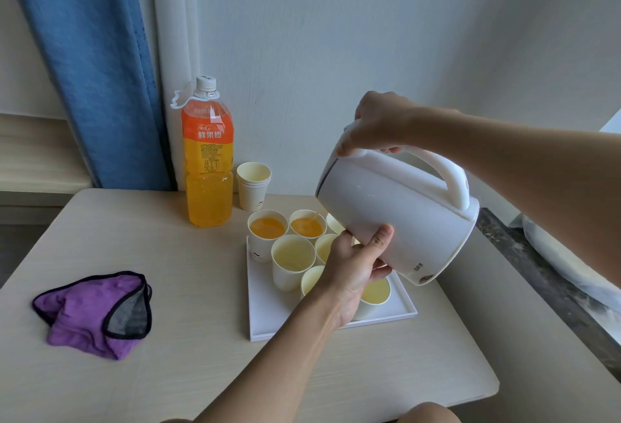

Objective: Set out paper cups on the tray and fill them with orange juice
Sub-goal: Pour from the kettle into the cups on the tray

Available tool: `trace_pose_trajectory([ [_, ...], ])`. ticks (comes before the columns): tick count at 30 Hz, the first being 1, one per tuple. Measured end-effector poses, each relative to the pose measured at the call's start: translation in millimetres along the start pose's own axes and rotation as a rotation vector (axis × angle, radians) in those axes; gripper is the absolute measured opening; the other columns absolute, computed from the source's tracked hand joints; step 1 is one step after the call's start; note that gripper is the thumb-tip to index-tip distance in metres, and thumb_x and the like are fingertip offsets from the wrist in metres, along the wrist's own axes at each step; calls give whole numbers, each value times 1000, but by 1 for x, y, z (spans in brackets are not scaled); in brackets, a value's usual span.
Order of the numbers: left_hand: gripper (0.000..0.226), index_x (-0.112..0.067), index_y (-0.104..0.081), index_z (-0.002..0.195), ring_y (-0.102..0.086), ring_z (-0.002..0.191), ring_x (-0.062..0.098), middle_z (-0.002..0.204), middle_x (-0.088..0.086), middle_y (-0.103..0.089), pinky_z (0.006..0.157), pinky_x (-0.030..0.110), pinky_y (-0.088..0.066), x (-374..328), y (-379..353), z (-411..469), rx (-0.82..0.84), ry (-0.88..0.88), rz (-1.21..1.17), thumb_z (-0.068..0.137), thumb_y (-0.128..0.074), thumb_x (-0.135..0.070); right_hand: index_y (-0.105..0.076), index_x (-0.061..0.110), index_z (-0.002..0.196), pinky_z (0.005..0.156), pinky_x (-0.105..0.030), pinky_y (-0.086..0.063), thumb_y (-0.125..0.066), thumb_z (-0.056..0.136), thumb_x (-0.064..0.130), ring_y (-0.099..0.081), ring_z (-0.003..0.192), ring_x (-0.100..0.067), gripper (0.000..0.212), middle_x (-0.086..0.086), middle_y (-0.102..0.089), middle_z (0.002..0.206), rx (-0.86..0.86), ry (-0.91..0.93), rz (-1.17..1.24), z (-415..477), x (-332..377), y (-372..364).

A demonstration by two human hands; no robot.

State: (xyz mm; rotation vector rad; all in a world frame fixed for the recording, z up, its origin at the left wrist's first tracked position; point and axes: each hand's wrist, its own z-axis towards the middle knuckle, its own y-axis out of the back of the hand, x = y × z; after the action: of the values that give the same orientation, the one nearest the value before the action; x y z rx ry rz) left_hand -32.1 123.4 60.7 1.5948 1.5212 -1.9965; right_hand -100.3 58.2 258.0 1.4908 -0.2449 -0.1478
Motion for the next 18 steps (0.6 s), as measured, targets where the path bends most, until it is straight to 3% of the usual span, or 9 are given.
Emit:
trace_pose_trajectory([
  [3, 53, -16, -64, 118, -73, 102, 22, 111, 2, -77, 93, 42, -60, -1, 3, 1, -31, -31, 97, 75, -78, -43, -57, 11, 67, 50, -23, -37, -78, 69, 38, -46, 45, -21, 35, -6, -53, 53, -5, -16, 108, -6, -16, 2],
  [7, 61, -17, -60, 126, -72, 110, 24, 120, 5, -75, 84, 33, -60, -2, 6, 4, -47, -34, 194, 75, -80, -44, -57, 10, 74, 48, -25, -35, -78, 72, 34, -42, 43, -19, 32, -7, -51, 54, -8, -40, 260, -15, -39, 2],
  [13, 64, -15, -60, 126, -73, 108, 28, 119, 8, -75, 90, 39, -60, 2, -2, 14, -31, 6, 239, 74, -82, -45, -60, 9, 78, 50, -26, -36, -78, 71, 36, -41, 40, -20, 33, -7, -53, 52, -38, -92, 253, -17, -57, 0],
  [16, 50, -10, -61, 127, -73, 104, 31, 120, 15, -74, 93, 44, -59, 8, -10, 19, -18, 38, 209, 88, -81, -34, -64, 2, 84, 56, -29, -41, -77, 70, 39, -47, 46, -22, 42, -9, -59, 56, -47, -95, 202, -11, -62, -3],
  [18, 48, -8, -62, 127, -70, 96, 28, 122, 19, -72, 93, 45, -59, 13, -15, 22, -10, 51, 177, 89, -80, -32, -66, 6, 87, 56, -29, -42, -77, 71, 43, -51, 48, -23, 42, -9, -61, 57, -42, -98, 151, -8, -63, -5],
])
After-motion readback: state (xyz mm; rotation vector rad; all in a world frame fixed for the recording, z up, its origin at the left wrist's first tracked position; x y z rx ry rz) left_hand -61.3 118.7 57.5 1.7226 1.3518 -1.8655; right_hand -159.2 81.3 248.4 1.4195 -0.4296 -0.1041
